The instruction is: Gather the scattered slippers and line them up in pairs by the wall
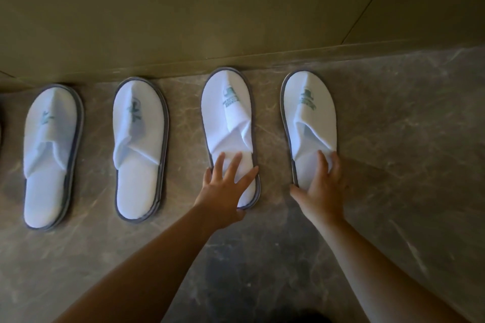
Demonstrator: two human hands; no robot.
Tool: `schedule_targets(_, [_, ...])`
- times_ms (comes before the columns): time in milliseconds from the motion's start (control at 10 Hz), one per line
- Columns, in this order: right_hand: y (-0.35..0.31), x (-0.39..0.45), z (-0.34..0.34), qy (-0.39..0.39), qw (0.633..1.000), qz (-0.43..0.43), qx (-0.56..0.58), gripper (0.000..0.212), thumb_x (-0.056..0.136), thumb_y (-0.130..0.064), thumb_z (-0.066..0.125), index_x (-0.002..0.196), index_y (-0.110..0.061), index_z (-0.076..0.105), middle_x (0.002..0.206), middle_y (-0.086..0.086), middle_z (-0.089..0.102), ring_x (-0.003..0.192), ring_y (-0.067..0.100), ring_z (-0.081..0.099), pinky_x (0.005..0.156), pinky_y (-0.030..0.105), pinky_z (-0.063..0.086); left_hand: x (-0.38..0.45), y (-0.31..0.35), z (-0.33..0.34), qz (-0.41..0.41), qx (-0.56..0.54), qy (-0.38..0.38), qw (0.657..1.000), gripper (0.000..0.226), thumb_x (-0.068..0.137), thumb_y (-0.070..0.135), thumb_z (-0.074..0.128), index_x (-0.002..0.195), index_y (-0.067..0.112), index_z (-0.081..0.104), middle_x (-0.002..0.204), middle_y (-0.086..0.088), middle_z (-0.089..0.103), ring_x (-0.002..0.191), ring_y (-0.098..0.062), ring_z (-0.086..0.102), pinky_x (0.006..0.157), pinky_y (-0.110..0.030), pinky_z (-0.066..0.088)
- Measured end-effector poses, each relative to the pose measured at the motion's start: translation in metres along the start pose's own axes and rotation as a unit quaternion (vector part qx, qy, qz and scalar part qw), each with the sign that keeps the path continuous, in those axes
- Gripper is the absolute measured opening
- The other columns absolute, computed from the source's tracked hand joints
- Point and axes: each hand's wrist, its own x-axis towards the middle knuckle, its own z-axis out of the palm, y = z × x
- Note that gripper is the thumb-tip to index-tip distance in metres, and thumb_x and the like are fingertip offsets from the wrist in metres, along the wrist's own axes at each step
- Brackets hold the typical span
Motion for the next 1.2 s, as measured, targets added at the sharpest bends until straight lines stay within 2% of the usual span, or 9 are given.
schedule_targets(200, [-0.001,0.014,-0.002,0.019,0.999,-0.023,0.017,0.088,0.065,-0.024,0.075,0.137,-0.011,0.027,0.148,0.02,0.019,0.133,0.039,0.022,0.106,0.049,0.026,-0.001,-0.002,-0.002,0.003,0.006,0.001,1.0,0.089,0.077,0.057,0.053,0.141,0.036,-0.005,0.155,-0.005,-0.013,0.14,-0.037,-0.013,0.113,-0.052,0.007])
schedule_targets(800, [-0.003,0.018,0.003,0.021,1.0,-0.019,0.001,0.088,0.067,-0.031,0.073,0.137,-0.015,0.023,0.149,0.018,0.017,0.132,0.04,0.022,0.105,0.052,0.027,0.001,-0.002,-0.002,-0.002,-0.002,-0.002,1.0,0.09,0.075,0.057,0.056,0.141,0.037,-0.002,0.155,-0.005,-0.011,0.14,-0.036,-0.013,0.113,-0.054,0.005])
schedule_targets(1000, [-0.005,0.017,-0.001,-0.008,1.0,-0.009,-0.003,0.091,0.071,-0.038,0.07,0.141,-0.016,0.016,0.152,0.019,0.01,0.136,0.039,0.015,0.11,0.052,0.02,-0.004,-0.003,-0.012,-0.012,-0.024,-0.016,1.0,0.092,0.073,0.059,0.055,0.141,0.036,-0.003,0.155,-0.003,-0.013,0.141,-0.034,-0.013,0.113,-0.055,0.001])
schedule_targets(1100, [-0.016,0.011,-0.016,-0.012,1.0,-0.016,0.013,0.086,0.076,-0.041,0.064,0.142,-0.016,0.015,0.153,0.018,0.008,0.139,0.036,0.011,0.111,0.048,0.016,-0.01,-0.007,-0.035,-0.015,-0.038,-0.029,0.999,0.087,0.077,0.059,0.05,0.142,0.032,-0.001,0.156,-0.004,-0.009,0.142,-0.033,-0.009,0.114,-0.051,0.001])
schedule_targets(1200, [-0.026,-0.014,-0.051,-0.001,0.987,-0.076,0.142,0.061,0.079,-0.035,0.063,0.132,-0.014,0.04,0.14,0.013,0.042,0.129,0.029,0.038,0.101,0.034,0.036,-0.029,0.003,-0.072,-0.006,-0.117,-0.03,0.993,0.071,0.083,0.052,0.046,0.142,0.026,0.015,0.155,-0.003,0.011,0.142,-0.026,0.009,0.115,-0.041,0.014])
